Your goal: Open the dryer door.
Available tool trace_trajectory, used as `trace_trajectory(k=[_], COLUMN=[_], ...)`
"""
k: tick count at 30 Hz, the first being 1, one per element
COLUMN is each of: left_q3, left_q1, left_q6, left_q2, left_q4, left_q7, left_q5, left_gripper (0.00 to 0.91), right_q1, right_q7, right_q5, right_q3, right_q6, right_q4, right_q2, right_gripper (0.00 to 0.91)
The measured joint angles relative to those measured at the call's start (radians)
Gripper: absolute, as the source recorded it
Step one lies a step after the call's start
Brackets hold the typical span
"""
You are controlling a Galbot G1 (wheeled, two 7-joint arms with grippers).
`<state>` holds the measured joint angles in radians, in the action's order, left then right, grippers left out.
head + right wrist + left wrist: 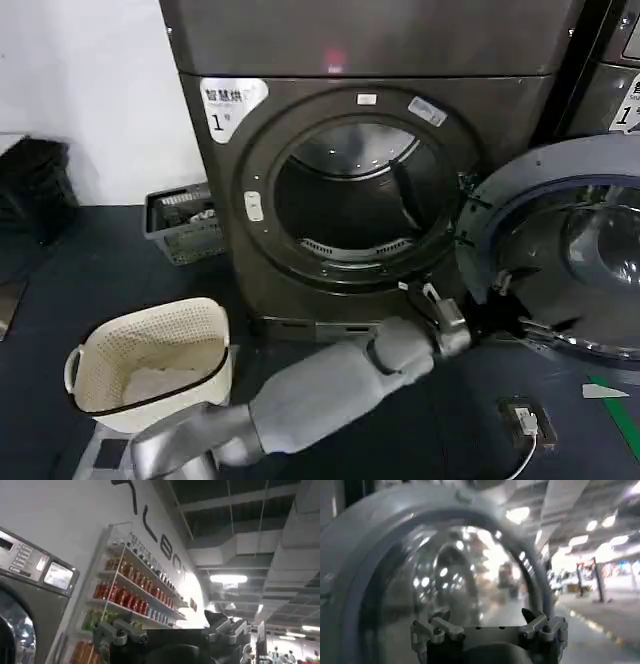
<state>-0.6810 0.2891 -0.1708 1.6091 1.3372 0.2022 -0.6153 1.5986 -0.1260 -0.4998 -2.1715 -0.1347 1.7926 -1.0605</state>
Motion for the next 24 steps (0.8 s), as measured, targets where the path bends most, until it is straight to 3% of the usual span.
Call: trace_trajectory(k=[4, 10, 24], left_q3=[0.003, 0.032, 0.132], left_q1=[0.018, 0.044, 0.127], left_q6=[-0.01, -0.009, -0.136], left_q2=[-0.032, -0.265, -0.694], left_q4=[0.083, 0.219, 0.419], left_q7=[0.006, 0.031, 0.135], left_q5=[-0.047, -0.023, 0.052], left_gripper=[0.907, 0.907, 0.907], right_q1=[0.005, 0.009, -0.017], right_q7=[0.002, 0.004, 0.0], right_q5=[0.001, 0.023, 0.05], right_q3=[-0.019, -0.042, -0.046], right_q6=[0.001, 0.004, 0.006], right_q4=[0.006, 0.007, 0.04], right_q2=[0.0, -0.002, -0.01], right_gripper=[0.907, 0.907, 0.907])
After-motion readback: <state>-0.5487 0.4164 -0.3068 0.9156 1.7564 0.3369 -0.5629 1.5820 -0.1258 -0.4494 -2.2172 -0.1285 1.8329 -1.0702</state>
